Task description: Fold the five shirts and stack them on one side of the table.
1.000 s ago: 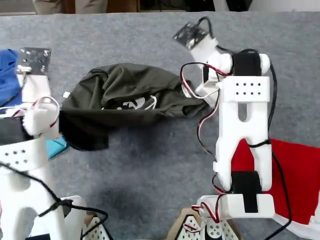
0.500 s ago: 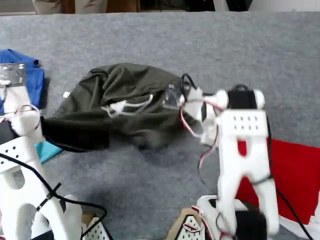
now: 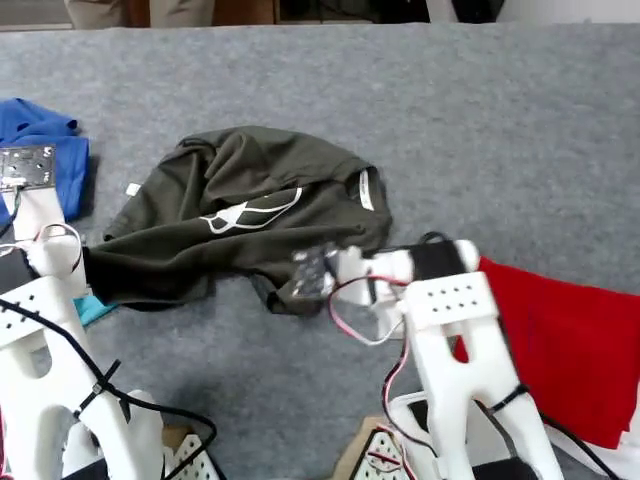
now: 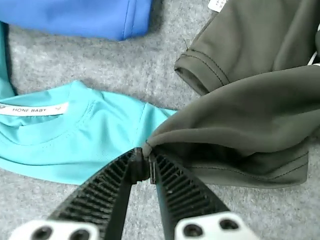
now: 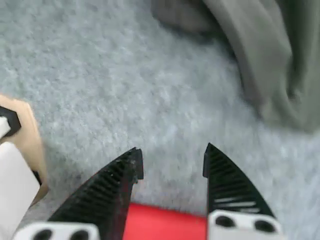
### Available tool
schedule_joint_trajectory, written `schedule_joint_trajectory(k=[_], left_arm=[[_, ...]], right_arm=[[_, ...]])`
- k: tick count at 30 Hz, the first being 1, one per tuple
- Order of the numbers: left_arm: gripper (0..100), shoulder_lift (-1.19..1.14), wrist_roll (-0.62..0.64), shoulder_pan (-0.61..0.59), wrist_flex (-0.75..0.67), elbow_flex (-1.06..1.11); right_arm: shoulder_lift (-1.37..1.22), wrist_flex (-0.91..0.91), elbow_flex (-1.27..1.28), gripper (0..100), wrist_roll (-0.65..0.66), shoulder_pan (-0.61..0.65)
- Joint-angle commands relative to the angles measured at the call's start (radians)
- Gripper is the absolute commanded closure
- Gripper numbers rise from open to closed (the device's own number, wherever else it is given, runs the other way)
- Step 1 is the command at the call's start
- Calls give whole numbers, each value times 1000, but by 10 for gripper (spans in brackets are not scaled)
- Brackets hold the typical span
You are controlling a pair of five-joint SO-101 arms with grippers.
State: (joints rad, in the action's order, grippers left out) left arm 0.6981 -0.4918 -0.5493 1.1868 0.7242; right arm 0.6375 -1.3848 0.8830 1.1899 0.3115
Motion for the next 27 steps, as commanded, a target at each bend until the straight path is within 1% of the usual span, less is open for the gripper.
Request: schedule_joint_trajectory(k=[1,4,7,12,15,17,21,24,27], left_arm=[[981,16,-6,6,-44,17],[981,16,-6,6,-46,26],[981,15,-6,0,-40,26],[981,16,-6,-11,-40,28],[981,16,-6,-34,-40,28],[981,16,-3,-43,-38,31],[981,16,0,-15,-38,37],[981,16,34,-11,-38,37],[981,16,41,-11,-38,37]], right_arm=[[-18,29,2,788,-87,137],[-111,69,-47,788,-152,191],[-206,80,-127,788,-152,229],[-282,-23,-249,789,8,308],[-306,-38,-309,789,78,344],[-335,-35,-349,789,106,369],[-440,-34,-435,789,147,406],[-544,-9,-504,789,169,412],[-648,11,-561,790,192,409]])
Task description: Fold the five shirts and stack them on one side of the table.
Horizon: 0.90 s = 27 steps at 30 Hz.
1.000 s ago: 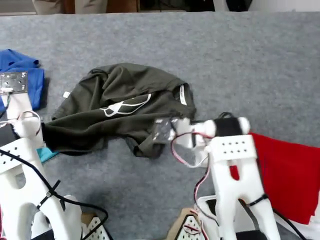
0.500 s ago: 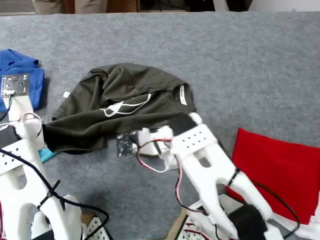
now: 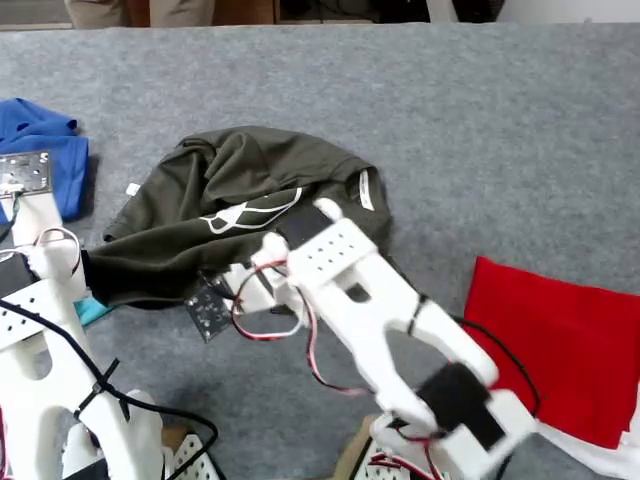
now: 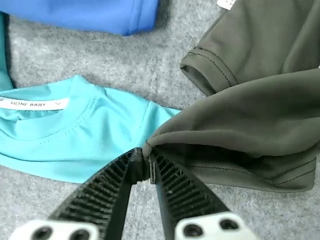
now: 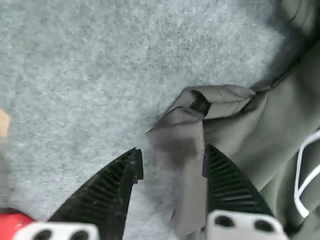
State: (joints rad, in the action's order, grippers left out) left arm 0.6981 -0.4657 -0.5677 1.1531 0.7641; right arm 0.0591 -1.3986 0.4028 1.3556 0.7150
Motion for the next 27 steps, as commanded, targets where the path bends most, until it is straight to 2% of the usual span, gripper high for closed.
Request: schedule_joint_trajectory(k=[1,15,17,21,27], left_arm=[[981,16,15,8,-5,-3],[981,8,15,8,-3,-2],[981,8,15,8,-3,-2],[981,8,14,8,-3,2],[981,16,11,8,-6,43]], right_arm=[[-101,29,-97,790,32,4],[-294,21,-217,796,54,-5],[-294,21,-217,832,54,-5],[-294,20,-217,984,51,-18],[-286,-18,-225,992,51,-90]])
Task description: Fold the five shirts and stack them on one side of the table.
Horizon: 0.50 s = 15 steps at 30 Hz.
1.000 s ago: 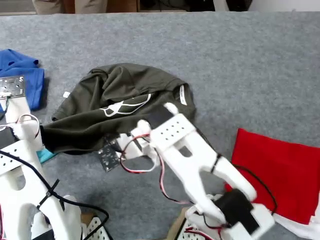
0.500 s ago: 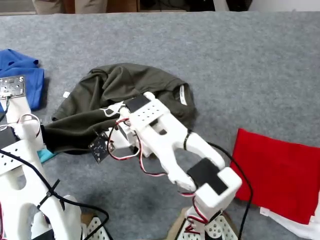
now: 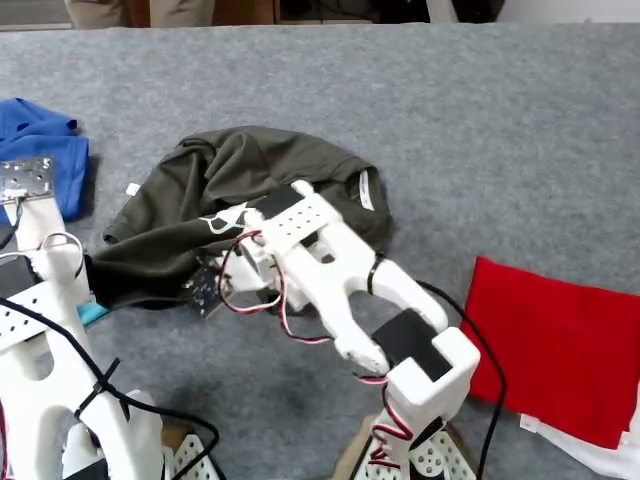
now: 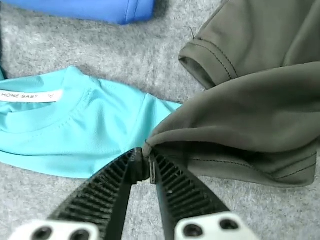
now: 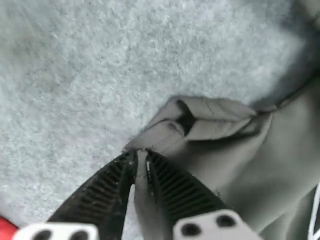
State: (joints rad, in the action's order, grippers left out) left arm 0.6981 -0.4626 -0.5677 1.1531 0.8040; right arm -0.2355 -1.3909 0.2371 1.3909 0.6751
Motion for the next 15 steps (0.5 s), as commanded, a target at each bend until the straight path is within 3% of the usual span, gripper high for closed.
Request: schedule_joint_trajectory(k=[1,11,15], left_arm=[[981,16,8,8,-6,6],[981,18,18,8,-8,-21],[981,18,226,2,3,-123]], right_arm=[[8,-44,-68,992,15,-68],[163,-175,-288,993,12,-311],[315,-192,-363,993,-112,-371]])
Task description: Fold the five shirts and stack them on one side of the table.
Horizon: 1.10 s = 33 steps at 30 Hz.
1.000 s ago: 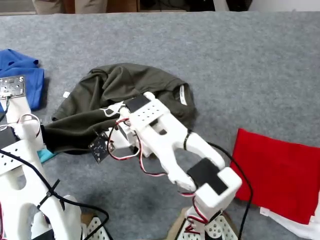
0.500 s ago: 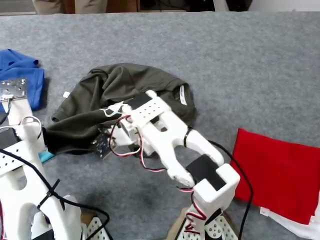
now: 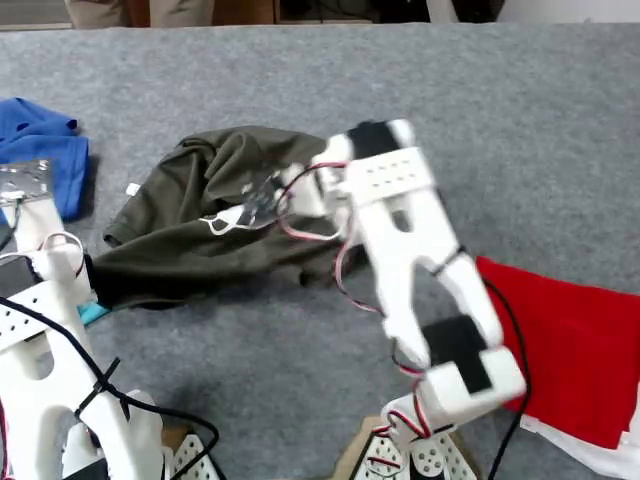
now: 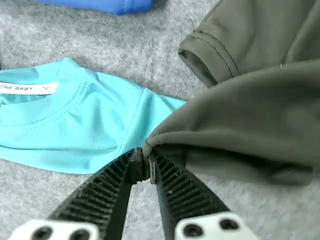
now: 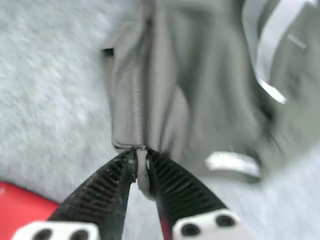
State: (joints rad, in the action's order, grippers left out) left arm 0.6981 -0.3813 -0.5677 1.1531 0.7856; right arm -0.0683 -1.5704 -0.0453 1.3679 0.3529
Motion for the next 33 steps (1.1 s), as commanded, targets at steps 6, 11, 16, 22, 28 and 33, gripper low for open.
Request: schedule_joint_trajectory(k=[6,11,16,22,28,33], left_arm=[[981,18,276,112,201,-397],[981,18,276,245,385,-753],[981,18,276,321,525,-1117],[981,18,273,313,540,-1435],[981,16,270,311,539,-1639],[981,19,269,311,551,-1686]], right_arm=[[406,-11,-176,993,-342,-108],[564,41,-357,993,-548,-185],[588,75,-618,993,-758,-349],[576,187,-852,993,-931,-518],[584,339,-961,993,-977,-539],[585,354,-1017,993,-977,-536]])
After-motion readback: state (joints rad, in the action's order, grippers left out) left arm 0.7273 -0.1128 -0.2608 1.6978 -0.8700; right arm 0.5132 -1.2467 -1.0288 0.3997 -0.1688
